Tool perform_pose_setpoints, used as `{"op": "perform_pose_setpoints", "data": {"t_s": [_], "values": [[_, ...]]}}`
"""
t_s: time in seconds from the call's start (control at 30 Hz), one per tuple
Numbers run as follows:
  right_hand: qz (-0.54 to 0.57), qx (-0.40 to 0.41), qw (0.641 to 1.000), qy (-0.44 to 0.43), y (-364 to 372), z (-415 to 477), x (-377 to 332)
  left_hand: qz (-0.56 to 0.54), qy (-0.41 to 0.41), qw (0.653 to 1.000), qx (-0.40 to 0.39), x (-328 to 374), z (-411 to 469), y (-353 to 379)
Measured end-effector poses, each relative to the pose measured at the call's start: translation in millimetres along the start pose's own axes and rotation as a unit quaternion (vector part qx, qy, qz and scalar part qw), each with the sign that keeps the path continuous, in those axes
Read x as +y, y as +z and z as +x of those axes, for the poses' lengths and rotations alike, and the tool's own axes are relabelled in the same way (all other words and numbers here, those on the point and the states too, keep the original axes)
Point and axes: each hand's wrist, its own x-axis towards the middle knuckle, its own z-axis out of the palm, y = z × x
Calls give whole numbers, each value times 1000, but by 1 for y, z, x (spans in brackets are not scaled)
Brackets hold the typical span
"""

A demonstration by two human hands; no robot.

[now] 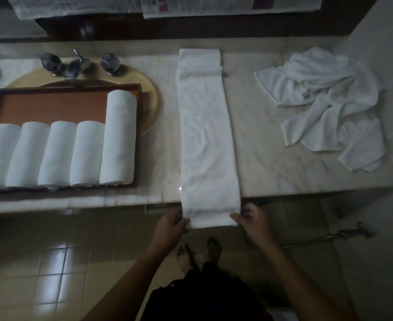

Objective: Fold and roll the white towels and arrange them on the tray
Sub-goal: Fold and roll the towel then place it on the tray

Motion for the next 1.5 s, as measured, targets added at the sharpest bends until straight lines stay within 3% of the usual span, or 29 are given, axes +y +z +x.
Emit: {"op": "perform_pose_setpoints", "data": {"t_s": [0.1,0.17,0.23,0.37,0.47,0.57,0.77,0.9,1.0,1.1,1.17,1.3,1.5], "values": [[26,80,996,-32,-6,-15,-15,92,-1,993,72,12,-12,-5],[23,152,983,-99,-9,-24,-30,150,72,974,153,26,-24,-8],[-55,201,957,-202,-6,-27,-45,166,155,952,204,46,-28,-5],[-275,133,893,-331,22,-4,-74,270,285,903,172,75,12,14],[-418,95,849,-308,41,25,-81,387,291,871,86,76,54,20],[-458,80,837,-289,30,42,-75,454,289,839,79,63,71,7],[-446,106,848,-266,11,55,-87,455,267,839,134,66,75,-13],[-470,75,827,-299,38,88,-127,465,293,831,79,98,109,-2],[-505,49,808,-300,32,115,-135,492,251,828,97,96,131,-23],[-490,103,816,-289,20,135,-141,471,224,841,144,102,135,-40],[-464,121,825,-299,29,151,-159,453,249,843,152,124,149,-31],[-460,74,809,-359,51,182,-189,446,273,846,110,156,192,-14],[-463,133,824,-298,17,228,-195,453,226,842,186,158,226,-59]]}}
